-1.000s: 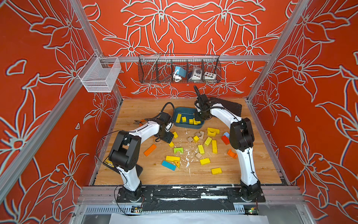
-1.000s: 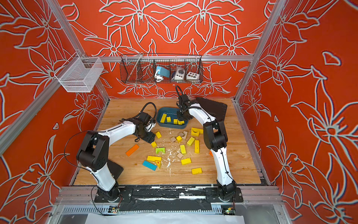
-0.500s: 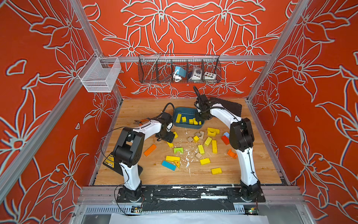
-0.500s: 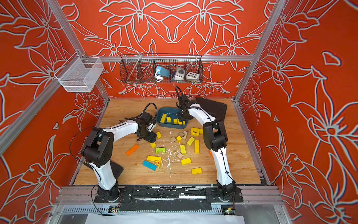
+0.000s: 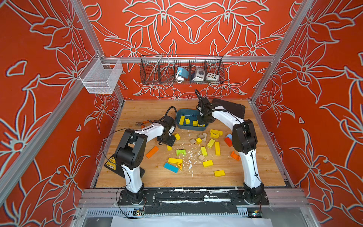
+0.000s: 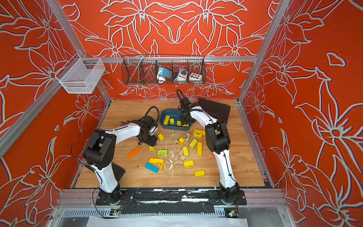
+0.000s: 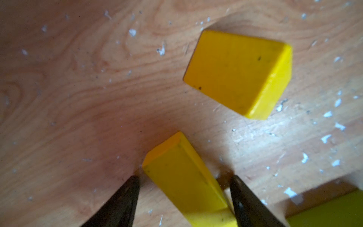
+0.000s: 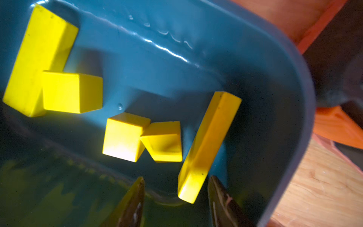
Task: Pick out the yellow building blocks
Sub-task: Adjust the storage box at the center of the board, then pick up the building block from the center of the board.
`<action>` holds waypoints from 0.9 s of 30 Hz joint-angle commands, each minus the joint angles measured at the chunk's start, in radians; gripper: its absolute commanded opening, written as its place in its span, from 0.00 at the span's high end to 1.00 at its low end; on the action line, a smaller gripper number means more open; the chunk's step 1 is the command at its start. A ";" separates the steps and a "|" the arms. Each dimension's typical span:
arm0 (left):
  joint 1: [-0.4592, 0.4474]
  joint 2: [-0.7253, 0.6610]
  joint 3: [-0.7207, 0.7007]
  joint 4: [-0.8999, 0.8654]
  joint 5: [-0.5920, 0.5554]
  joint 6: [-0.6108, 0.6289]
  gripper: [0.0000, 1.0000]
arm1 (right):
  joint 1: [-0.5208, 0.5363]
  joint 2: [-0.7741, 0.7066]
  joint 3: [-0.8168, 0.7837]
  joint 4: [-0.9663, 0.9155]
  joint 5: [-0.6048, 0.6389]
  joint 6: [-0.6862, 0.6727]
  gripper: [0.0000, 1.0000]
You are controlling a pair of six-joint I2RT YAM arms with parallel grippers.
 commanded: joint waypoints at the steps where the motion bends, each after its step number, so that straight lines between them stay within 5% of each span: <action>1: -0.003 -0.005 -0.016 -0.014 -0.024 0.015 0.31 | 0.000 -0.096 -0.033 -0.023 0.057 -0.007 0.45; 15: -0.005 -0.075 -0.063 -0.022 -0.070 0.031 0.65 | 0.001 -0.328 -0.182 0.015 0.058 0.012 0.42; 27: -0.005 -0.149 -0.049 -0.048 -0.062 0.063 0.81 | 0.001 -0.562 -0.478 0.059 0.084 0.059 0.41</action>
